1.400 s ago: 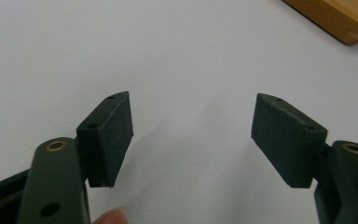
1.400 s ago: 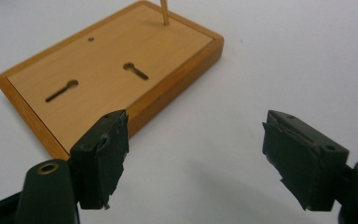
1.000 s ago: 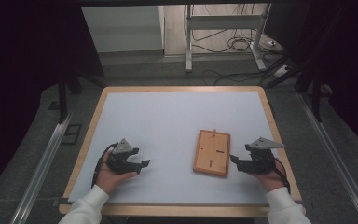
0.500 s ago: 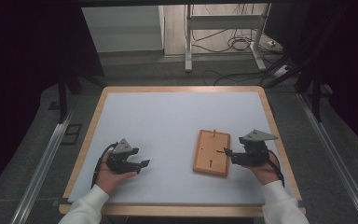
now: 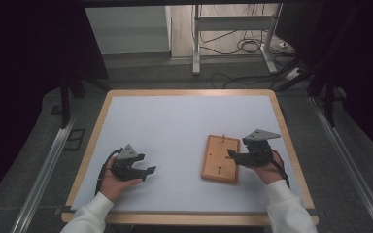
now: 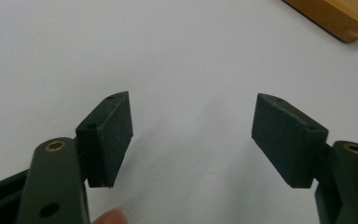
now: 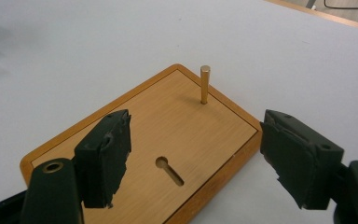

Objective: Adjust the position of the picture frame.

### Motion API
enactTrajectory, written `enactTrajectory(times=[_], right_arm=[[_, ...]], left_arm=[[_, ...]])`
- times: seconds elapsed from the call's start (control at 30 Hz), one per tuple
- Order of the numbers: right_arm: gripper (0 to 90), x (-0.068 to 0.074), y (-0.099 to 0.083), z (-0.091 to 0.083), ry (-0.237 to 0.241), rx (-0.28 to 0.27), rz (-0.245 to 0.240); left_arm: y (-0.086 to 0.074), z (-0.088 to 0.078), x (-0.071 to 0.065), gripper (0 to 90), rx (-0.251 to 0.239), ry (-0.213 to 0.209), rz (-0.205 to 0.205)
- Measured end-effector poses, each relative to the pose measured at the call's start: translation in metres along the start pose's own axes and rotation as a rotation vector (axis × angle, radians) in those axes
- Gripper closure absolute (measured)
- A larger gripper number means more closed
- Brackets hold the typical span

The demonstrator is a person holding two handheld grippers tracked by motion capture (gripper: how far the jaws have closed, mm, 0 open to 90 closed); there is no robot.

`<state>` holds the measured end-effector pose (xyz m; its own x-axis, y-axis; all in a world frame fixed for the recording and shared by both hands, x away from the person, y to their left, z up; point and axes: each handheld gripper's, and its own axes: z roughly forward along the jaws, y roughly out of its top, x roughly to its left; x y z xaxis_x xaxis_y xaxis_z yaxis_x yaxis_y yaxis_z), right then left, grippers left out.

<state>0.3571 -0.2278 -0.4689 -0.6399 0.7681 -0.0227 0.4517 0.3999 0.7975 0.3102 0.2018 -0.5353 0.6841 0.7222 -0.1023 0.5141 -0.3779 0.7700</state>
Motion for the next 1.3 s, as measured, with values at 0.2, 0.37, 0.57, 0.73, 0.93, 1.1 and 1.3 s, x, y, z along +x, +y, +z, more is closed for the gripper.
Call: enactTrajectory(times=[0.2, 0.37, 0.57, 0.73, 0.93, 1.1, 1.3], right_arm=[[25.5, -0.001, 0.003, 0.015, 0.003, 0.023, -0.003], [27.6, -0.006, 0.004, 0.025, 0.005, 0.023, -0.005], [31.3, -0.011, 0.005, 0.039, 0.017, 0.028, -0.009], [35.7, -0.013, 0.010, 0.051, 0.028, 0.053, -0.036], [43.3, -0.018, 0.015, 0.063, 0.038, 0.064, -0.038], [52.2, -0.021, 0.017, 0.073, 0.047, 0.077, -0.046], [61.8, -0.023, 0.019, 0.083, 0.063, 0.088, -0.051]], left_arm=[[0.000, 0.000, -0.001, 28.4, 0.000, -0.010, 0.003], [0.000, 0.001, -0.001, 28.4, 0.002, -0.010, 0.001], [0.000, 0.001, -0.002, 28.4, 0.005, -0.011, 0.003], [-0.001, 0.002, -0.002, 28.4, 0.009, -0.012, 0.004], [-0.001, 0.002, -0.001, 28.4, 0.008, -0.009, 0.002], [-0.002, 0.002, -0.001, 28.3, 0.011, -0.010, 0.004], [-0.002, 0.002, 0.000, 28.3, 0.009, -0.011, 0.003]])
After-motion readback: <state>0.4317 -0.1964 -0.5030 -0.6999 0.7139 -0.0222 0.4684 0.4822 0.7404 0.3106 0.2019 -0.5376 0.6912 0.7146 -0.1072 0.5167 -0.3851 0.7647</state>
